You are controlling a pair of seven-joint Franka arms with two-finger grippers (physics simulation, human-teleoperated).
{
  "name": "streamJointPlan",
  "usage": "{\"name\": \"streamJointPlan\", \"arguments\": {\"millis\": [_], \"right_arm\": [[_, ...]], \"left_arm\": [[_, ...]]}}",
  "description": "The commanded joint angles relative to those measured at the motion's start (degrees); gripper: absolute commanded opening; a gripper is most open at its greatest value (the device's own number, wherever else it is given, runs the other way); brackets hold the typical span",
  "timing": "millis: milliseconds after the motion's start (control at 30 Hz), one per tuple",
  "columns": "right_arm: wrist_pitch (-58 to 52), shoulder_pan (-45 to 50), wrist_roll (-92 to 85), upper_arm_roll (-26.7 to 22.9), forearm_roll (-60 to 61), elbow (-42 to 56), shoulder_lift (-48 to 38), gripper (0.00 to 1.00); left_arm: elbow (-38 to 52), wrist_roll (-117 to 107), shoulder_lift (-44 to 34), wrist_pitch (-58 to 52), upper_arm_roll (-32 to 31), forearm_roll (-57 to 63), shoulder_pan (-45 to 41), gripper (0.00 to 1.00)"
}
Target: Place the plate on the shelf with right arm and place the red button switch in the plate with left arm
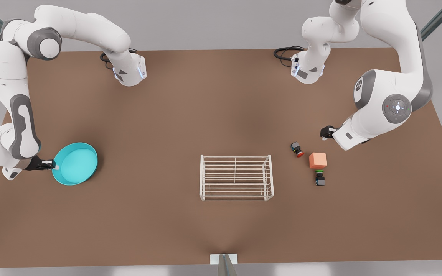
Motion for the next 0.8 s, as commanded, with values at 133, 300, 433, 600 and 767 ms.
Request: {"name": "streamJointPlan", "arguments": {"millis": [133, 300, 433, 600, 767], "right_arm": [[-0.87, 0.05, -3.37, 0.80, -0.06, 0.64, -0.32, 0.17], [-2.45, -0.13, -3.37, 1.85, 0.12, 1.08, -1.11, 0.16], [-4.83, -0.13, -3.37, 2.38, 0.21, 1.34, -2.34, 0.15], [-6.32, -0.13, -3.37, 3.43, 1.17, 1.34, -4.01, 0.15], [-11.06, 0.49, -3.11, 6.51, 5.22, 1.34, -7.62, 0.14]], "left_arm": [[0.03, -1.13, -0.06, -0.04, 0.16, 0.04, 0.00, 1.00], [0.03, -1.13, -0.14, -0.04, 0.33, 0.04, 0.00, 1.00], [0.03, -1.57, -0.15, -0.04, 0.33, 0.04, 0.00, 1.00], [-0.06, -11.68, 0.03, -0.04, 0.24, 0.04, -0.09, 1.00], [-0.06, -11.94, 0.03, -0.83, 0.24, 0.04, -0.09, 1.00]]}}
